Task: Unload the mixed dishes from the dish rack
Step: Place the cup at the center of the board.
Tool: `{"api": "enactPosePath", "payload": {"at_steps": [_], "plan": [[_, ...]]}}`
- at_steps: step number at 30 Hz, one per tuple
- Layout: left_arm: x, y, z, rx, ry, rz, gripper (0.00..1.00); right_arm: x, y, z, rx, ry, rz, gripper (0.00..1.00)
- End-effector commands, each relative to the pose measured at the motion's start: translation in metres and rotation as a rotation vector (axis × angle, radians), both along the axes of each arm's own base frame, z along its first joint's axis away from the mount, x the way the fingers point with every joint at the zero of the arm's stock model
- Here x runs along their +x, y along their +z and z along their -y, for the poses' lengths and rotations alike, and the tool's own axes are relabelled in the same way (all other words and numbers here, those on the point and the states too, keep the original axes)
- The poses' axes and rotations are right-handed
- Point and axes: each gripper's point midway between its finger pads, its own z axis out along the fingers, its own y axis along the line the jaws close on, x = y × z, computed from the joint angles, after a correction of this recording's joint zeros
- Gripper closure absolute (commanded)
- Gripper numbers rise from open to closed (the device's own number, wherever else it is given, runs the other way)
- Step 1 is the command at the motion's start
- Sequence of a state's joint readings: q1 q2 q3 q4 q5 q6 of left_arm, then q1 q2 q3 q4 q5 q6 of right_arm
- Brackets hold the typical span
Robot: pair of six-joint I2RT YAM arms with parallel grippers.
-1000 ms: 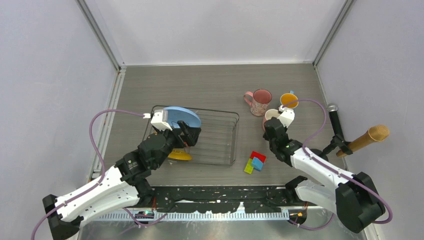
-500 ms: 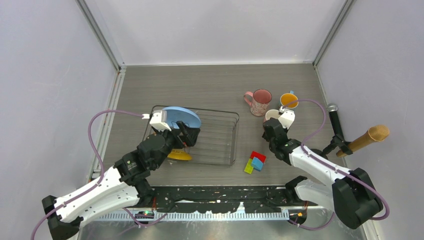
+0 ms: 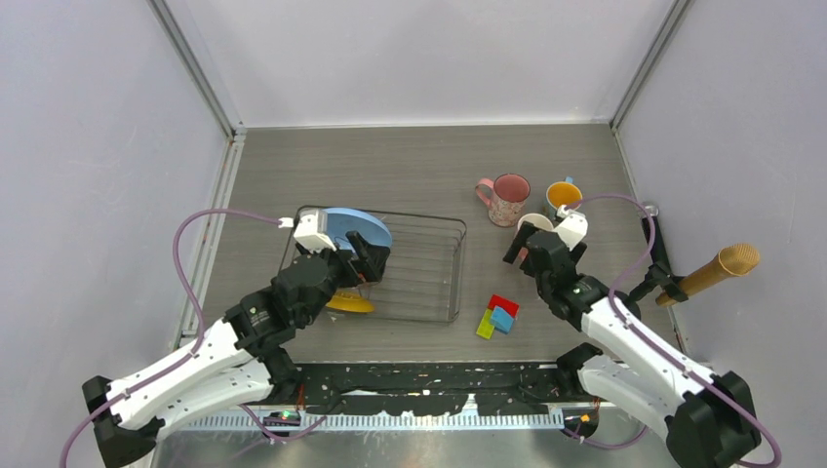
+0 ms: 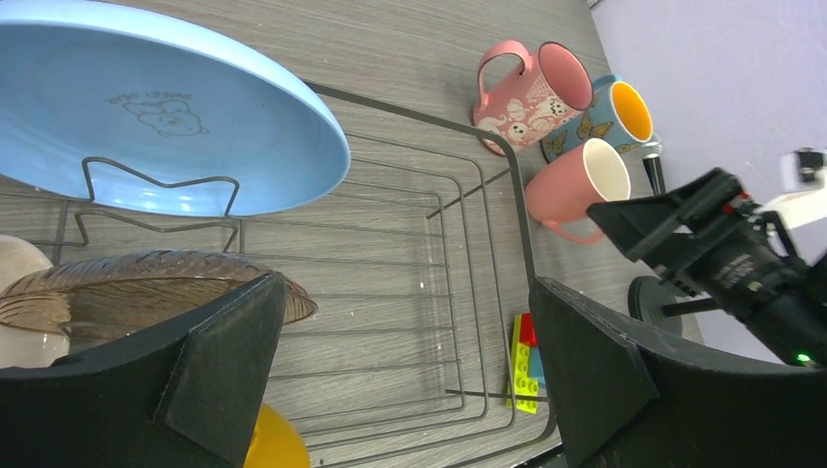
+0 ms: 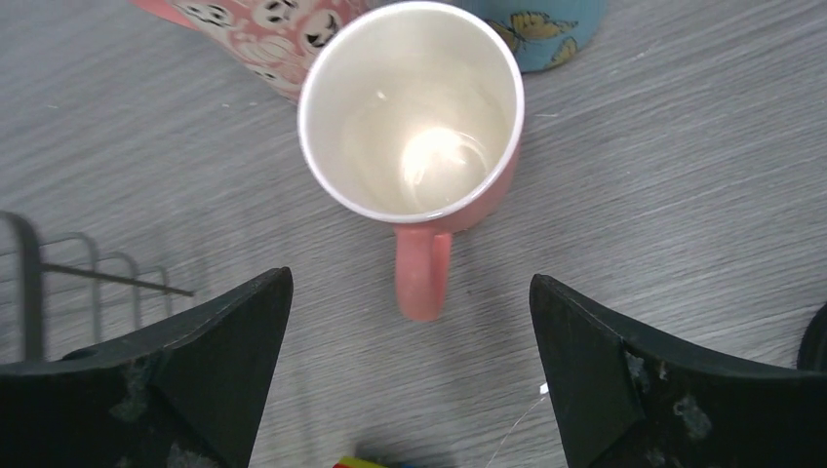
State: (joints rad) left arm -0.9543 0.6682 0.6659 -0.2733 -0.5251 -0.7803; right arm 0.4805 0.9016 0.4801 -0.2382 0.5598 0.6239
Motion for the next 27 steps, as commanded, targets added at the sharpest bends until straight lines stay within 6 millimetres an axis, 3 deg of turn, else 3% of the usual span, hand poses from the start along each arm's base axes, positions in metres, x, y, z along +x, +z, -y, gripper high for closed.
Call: {"api": "enactPosePath", "payload": {"at_steps": [1,15,27], "plan": [[0.007,0.015,-0.006,-0.008,0.054,0.006,0.01,-0.002,0.038,-0.005,0.058,0.029,0.062,0.01],[0.018,0.002,-0.034,0.093,0.265,-0.101,0.01,-0.017,0.079,-0.016,0.112,0.174,0.210,0.01],[0.021,-0.007,-0.051,0.180,0.349,-0.198,0.01,-0.020,0.078,-0.016,0.099,0.199,0.216,0.01]]}}
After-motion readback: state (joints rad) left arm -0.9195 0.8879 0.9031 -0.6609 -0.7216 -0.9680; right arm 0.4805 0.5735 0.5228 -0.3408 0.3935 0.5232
